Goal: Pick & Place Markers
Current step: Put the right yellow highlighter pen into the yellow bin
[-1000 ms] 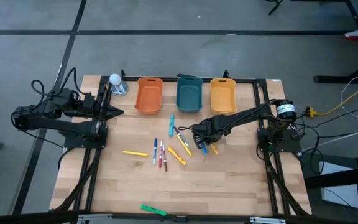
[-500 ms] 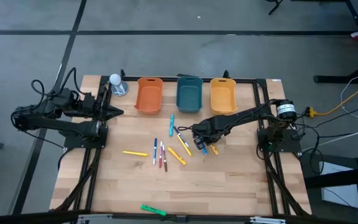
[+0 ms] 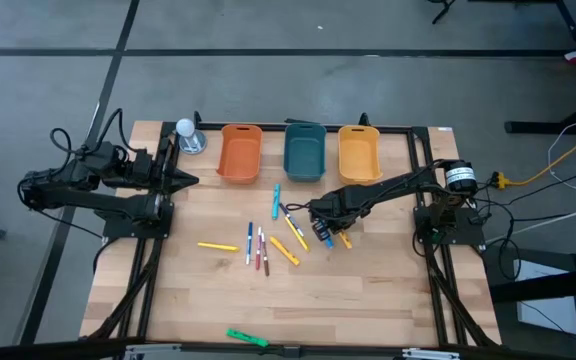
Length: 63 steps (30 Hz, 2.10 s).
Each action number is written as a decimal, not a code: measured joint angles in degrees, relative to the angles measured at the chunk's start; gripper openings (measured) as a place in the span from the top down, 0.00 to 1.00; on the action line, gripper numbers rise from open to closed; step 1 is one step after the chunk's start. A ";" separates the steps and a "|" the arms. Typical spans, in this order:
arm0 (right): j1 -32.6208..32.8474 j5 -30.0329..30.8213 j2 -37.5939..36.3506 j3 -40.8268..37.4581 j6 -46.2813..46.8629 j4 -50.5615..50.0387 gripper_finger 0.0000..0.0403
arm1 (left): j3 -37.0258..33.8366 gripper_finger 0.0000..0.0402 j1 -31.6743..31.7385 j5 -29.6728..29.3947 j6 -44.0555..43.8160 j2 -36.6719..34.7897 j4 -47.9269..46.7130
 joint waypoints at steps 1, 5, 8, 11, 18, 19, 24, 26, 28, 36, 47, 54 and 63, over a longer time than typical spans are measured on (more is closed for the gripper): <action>0.00 0.00 0.00 0.00 -0.07 0.00 0.84 | 0.00 0.97 0.00 -0.01 0.00 0.02 0.01; 0.00 -0.03 -0.13 0.00 -0.41 -0.02 0.84 | 0.00 0.97 0.00 -0.02 0.00 0.00 0.02; 0.00 -0.07 -0.34 0.07 -0.51 -0.14 0.84 | 0.00 0.97 0.00 0.00 0.00 0.00 0.02; 0.00 -0.17 -0.52 1.02 -0.86 -0.63 0.84 | 0.00 0.98 0.00 -0.01 0.00 0.02 0.00; 0.00 -0.11 -0.57 4.45 -2.95 -1.40 0.84 | 0.00 0.97 0.00 0.00 0.00 0.00 -0.01; 0.00 -0.11 -0.57 4.85 -3.53 -1.42 0.84 | 0.00 0.97 0.00 -0.01 0.00 0.01 -0.01; 0.00 -0.02 -0.59 6.77 -5.06 -1.91 0.84 | 0.00 0.98 0.00 -0.01 0.00 0.01 0.01; 0.00 0.01 -0.78 7.41 -5.39 -2.35 0.84 | 0.00 0.98 0.00 0.01 0.00 0.01 0.00; 0.00 0.31 -1.56 7.71 -6.07 -2.63 0.84 | 0.00 0.98 0.00 0.00 0.00 0.00 0.02; 0.00 4.27 -7.40 7.91 -6.50 -3.96 0.84 | 0.00 0.97 0.00 0.01 0.00 0.01 0.02; -1.78 7.70 -13.53 7.93 -9.94 -5.29 0.84 | 0.00 0.97 0.00 -0.02 0.00 0.00 0.02; -3.91 8.87 -17.53 7.96 -13.11 -5.29 0.84 | 0.00 0.98 0.00 0.00 0.00 0.01 0.02; -6.54 11.34 -20.00 11.67 -18.50 -7.49 0.84 | 0.00 0.97 0.00 0.01 0.00 0.00 0.02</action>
